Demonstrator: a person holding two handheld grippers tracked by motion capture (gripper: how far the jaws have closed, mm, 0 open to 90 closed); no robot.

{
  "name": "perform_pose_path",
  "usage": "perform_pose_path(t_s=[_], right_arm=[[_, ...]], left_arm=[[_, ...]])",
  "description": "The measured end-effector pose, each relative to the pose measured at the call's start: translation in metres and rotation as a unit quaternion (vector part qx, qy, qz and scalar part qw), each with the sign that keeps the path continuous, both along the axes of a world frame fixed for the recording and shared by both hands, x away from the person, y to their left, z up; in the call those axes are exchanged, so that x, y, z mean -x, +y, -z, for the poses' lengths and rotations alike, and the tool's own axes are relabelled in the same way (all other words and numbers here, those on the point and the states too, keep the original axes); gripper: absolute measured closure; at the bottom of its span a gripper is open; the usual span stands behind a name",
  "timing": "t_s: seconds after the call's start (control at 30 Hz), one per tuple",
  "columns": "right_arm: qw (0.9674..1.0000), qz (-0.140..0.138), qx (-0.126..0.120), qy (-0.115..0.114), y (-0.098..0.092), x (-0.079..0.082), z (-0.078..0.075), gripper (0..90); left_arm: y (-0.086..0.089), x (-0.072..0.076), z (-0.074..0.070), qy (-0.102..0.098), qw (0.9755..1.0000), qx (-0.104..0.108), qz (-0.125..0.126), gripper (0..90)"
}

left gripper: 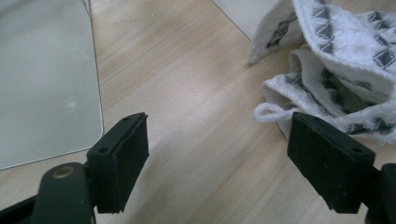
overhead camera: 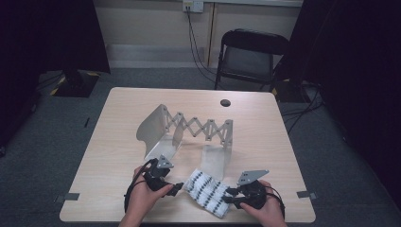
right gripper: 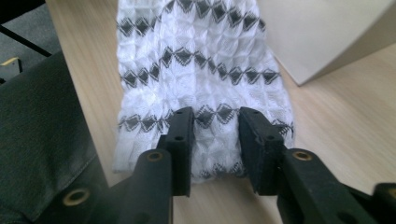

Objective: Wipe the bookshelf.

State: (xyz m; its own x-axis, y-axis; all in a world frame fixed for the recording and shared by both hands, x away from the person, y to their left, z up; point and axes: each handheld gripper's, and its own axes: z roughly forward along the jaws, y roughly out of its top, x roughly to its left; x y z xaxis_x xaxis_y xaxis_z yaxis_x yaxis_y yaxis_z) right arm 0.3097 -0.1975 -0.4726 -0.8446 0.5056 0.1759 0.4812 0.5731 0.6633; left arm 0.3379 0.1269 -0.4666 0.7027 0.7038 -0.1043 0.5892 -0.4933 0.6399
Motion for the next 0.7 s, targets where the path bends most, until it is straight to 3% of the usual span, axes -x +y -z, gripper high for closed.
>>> perform_pose_path(t_s=[0.23, 0.4, 0.53, 0.7], right_arm=[[0.9996, 0.028, -0.008, -0.002, 0.037, -0.009, 0.005, 69.6], [0.9994, 0.031, -0.013, -0.011, 0.061, -0.018, 0.007, 65.1], [0.9991, 0.034, -0.019, -0.014, 0.054, -0.015, 0.003, 58.6], [0.9990, 0.037, -0.013, -0.020, 0.027, -0.008, -0.006, 54.9]], left_arm=[[0.003, -0.001, -0.001, 0.000, 1.0000, 0.001, -0.001, 25.8], [0.012, -0.001, -0.004, -0.002, 0.9999, 0.004, -0.011, 27.5], [0.018, -0.002, -0.007, -0.001, 0.9997, 0.013, -0.019, 27.5], [0.015, -0.002, -0.007, 0.000, 0.9999, 0.009, -0.011, 28.0]])
